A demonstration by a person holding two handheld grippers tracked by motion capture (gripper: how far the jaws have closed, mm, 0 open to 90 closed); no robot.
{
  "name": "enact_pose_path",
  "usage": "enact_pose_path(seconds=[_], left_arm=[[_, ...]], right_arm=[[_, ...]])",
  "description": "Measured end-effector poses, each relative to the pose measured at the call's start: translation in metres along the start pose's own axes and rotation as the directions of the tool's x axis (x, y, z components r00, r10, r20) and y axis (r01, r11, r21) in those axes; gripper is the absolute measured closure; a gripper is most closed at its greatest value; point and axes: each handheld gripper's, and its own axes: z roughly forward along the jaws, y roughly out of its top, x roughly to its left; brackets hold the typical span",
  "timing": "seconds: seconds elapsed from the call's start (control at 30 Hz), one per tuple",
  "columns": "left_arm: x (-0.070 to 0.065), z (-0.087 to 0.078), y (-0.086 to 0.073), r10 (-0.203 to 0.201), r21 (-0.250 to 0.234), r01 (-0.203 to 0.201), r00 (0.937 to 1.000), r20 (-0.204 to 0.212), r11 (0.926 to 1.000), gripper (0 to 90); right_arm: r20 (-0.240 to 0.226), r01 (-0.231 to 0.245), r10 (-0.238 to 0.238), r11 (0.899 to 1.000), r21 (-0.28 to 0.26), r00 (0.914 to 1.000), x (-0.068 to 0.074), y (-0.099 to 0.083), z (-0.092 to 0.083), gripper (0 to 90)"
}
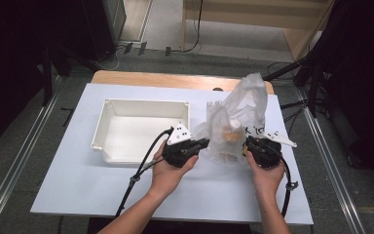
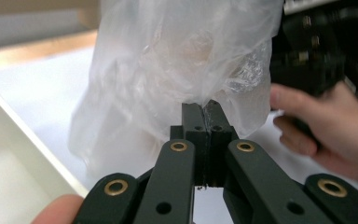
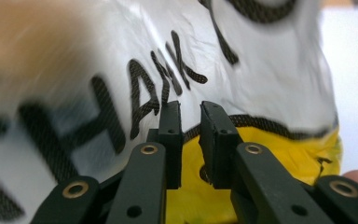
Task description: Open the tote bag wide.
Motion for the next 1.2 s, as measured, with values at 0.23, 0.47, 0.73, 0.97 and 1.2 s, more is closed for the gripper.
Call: enact_pose_path(seconds=[0.23, 0.47, 0.73, 0.97, 1.2], left_arm=[[-0.006, 0.010, -0.021, 0.010, 0.034, -0.010, 0.9999, -0.009, 0.9994, 90.0], [-0.009, 0.020, -0.030, 0.008, 0.046, -0.007, 0.9997, -0.024, 0.9989, 90.0], [-0.008, 0.023, -0.032, -0.001, 0.050, 0.003, 0.9990, -0.044, 0.9987, 90.0], [-0.009, 0.024, -0.040, -0.004, 0.055, 0.006, 0.9993, -0.037, 0.9985, 90.0], [-0.008, 0.022, -0.052, 0.005, 0.083, -0.001, 0.9988, -0.049, 0.9966, 90.0]], right_arm=[[-0.005, -0.066, 0.066, 0.998, 0.008, 0.9978, -0.010, -0.003, 0.005, 74.4], [-0.034, -0.027, 0.021, 0.984, -0.176, 0.9992, -0.006, 0.007, -0.031, 54.2], [-0.019, 0.048, -0.058, 0.938, -0.342, 0.9982, 0.004, 0.033, -0.069, 37.7], [-0.022, 0.030, -0.043, 0.911, -0.410, 0.9988, 0.007, 0.068, -0.079, 31.4], [-0.083, 0.047, -0.075, 0.953, -0.299, 0.9937, -0.001, 0.081, -0.043, 90.0]])
